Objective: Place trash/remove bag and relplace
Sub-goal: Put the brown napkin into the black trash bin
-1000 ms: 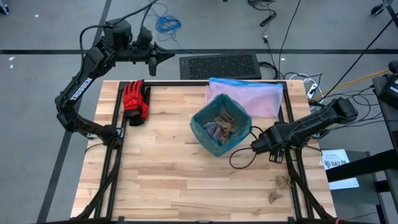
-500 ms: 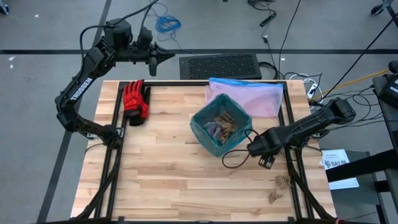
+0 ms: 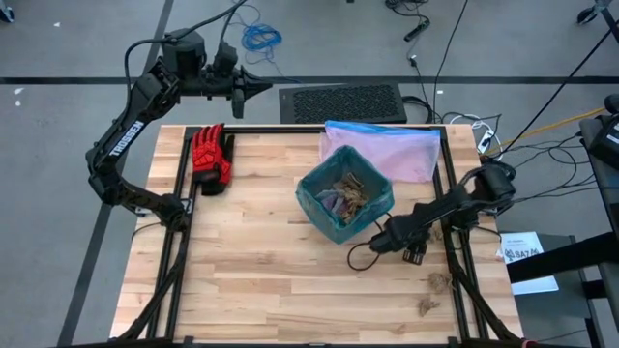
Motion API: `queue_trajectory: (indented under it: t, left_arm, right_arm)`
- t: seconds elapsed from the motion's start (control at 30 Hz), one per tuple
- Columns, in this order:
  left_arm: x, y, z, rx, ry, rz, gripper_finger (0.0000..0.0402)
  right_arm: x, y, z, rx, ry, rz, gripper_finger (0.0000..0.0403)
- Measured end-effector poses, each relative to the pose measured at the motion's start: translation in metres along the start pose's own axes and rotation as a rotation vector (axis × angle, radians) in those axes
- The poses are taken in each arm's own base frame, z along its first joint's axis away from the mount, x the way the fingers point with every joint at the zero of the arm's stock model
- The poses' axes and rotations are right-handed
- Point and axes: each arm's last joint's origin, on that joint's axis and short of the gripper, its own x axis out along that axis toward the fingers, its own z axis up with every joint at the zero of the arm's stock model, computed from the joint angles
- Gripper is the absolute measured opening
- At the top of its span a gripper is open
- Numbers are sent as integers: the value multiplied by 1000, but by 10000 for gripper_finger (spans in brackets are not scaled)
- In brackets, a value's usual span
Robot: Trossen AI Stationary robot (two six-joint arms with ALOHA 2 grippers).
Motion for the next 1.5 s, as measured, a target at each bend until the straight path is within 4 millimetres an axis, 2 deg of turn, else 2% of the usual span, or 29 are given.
queue_trajectory:
  t: [0.17,0.27,0.37,0.47,0.5,0.6,0.73,0.93,1.2,1.3,1.4,1.5]
  left_arm:
    - [0,0,0,0,0,0,1]
    - [0,0,0,1,0,0,1]
    - [0,0,0,2,0,0,1]
    - [0,0,0,4,0,0,1]
    - [0,0,0,4,0,0,1]
    - [0,0,0,4,1,0,1]
    - [0,0,0,4,2,0,1]
    - [0,0,-3,8,31,1,1]
    - [0,0,-7,44,62,0,1]
    - [0,0,-7,44,63,0,1]
    - [0,0,-7,44,66,0,1]
    - [0,0,-7,44,67,-15,1]
  right_arm:
    - [9,5,7,-28,56,-12,211]
    - [11,9,9,-51,78,35,192]
    - [11,11,9,-52,98,79,133]
    - [8,12,8,-52,112,133,38]
    - [6,12,8,-55,111,155,21]
    - [-4,14,6,-50,105,235,11]
    - [-32,19,1,-46,41,374,4]
    - [-95,35,-17,-12,-108,683,1]
    - [-172,83,-71,-116,-227,1115,1]
    - [-202,99,-91,-141,-349,1316,0]
    - [-224,95,-98,28,-457,1403,0]
    - [-244,75,-91,214,-617,1380,0]
